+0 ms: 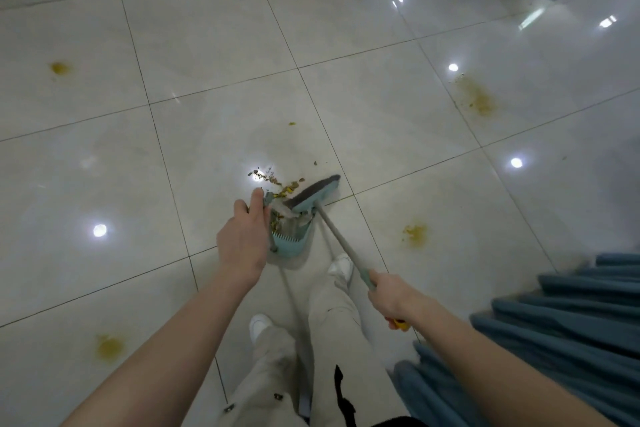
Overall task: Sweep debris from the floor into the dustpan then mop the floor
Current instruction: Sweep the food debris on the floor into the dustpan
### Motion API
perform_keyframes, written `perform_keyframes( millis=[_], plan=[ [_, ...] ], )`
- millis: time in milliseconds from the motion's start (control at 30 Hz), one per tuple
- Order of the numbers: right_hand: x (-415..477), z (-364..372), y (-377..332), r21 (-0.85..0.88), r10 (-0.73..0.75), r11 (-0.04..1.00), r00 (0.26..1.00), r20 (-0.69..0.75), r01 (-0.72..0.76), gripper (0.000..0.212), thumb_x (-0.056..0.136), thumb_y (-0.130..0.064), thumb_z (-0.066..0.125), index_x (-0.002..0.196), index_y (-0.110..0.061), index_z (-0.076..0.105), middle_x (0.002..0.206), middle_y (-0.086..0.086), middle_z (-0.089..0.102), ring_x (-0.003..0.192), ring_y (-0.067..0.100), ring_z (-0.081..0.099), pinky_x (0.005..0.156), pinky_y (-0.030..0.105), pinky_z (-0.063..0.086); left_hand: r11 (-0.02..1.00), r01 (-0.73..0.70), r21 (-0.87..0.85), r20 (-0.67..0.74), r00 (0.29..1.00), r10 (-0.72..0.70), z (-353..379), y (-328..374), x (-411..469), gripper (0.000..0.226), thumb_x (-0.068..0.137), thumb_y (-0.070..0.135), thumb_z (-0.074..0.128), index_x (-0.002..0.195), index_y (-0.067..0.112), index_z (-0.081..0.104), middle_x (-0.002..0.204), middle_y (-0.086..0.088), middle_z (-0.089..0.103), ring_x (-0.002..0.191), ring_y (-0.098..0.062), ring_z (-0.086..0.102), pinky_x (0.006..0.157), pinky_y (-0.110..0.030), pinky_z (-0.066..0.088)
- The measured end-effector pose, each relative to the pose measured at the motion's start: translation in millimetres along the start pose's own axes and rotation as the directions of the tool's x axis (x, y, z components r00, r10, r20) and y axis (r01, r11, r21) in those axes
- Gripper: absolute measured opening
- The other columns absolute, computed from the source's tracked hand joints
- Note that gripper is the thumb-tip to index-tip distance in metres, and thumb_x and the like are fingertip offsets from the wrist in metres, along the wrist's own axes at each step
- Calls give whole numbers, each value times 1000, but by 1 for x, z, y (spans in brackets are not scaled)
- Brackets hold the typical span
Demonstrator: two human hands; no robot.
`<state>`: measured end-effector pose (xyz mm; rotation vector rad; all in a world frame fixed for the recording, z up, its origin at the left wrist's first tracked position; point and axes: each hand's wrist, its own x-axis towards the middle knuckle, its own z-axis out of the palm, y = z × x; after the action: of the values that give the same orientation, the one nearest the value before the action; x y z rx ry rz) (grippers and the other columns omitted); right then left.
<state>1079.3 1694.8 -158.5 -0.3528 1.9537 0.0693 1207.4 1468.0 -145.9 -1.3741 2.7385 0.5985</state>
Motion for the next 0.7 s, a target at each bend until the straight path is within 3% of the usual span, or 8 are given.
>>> perform_keyframes(
  millis=[200, 300, 367, 500, 600, 700],
  plan=[
    [-26, -27, 31, -108, -70, 992, 998, -4, 69, 40, 97, -22, 38, 137, -25, 43, 95, 7, 56, 65, 27, 66, 52, 35, 60, 999, -20, 42, 16, 1000, 20, -7, -5, -1, 35, 102, 35, 31, 129, 16, 40, 92, -13, 48, 54, -32, 50, 47, -36, 39],
    [-35, -55, 39, -132, -126, 985, 984, -127, 110, 36, 99, -29, 40, 133, -26, 51, 74, -2, 54, 34, 12, 56, 35, 20, 45, 997, -23, 78, 22, 1000, 21, -13, -15, -2, 37, 102, 35, 33, 132, 15, 41, 95, -15, 51, 57, -35, 56, 49, -39, 47],
    [-38, -71, 36, -134, -142, 984, 974, -176, 119, 33, 100, -32, 42, 127, -20, 56, 67, -1, 54, 27, 11, 50, 34, 22, 43, 996, -6, 89, 23, 1000, 4, -16, -23, -5, 37, 102, 34, 34, 133, 15, 41, 95, -14, 51, 58, -36, 57, 50, -39, 48],
    [-27, -86, 12, -158, -155, 980, 964, -216, 123, 23, 101, -29, 40, 99, -15, 58, 71, 7, 55, 39, 21, 57, 43, 31, 50, 995, 8, 96, 27, 1000, -11, -18, -36, -13, 36, 102, 33, 35, 133, 16, 42, 96, -13, 53, 58, -37, 57, 48, -38, 44],
    [-6, -89, -14, -137, -125, 986, 957, -261, 92, 26, 101, -28, 37, 85, -17, 54, 61, 1, 53, 34, 15, 55, 33, 17, 36, 992, 42, 121, 44, 998, -48, -16, -46, -17, 38, 101, 36, 32, 135, 20, 37, 103, -12, 53, 65, -38, 61, 51, -41, 48],
    [16, -86, -35, -69, -58, 997, 948, -313, 38, 30, 101, -31, 37, 77, -19, 51, 65, 0, 56, 33, 12, 56, 35, 16, 35, 990, 73, 120, 43, 996, -79, -12, -54, -19, 38, 101, 38, 31, 136, 24, 36, 104, -11, 52, 66, -38, 61, 51, -39, 45]
  ],
)
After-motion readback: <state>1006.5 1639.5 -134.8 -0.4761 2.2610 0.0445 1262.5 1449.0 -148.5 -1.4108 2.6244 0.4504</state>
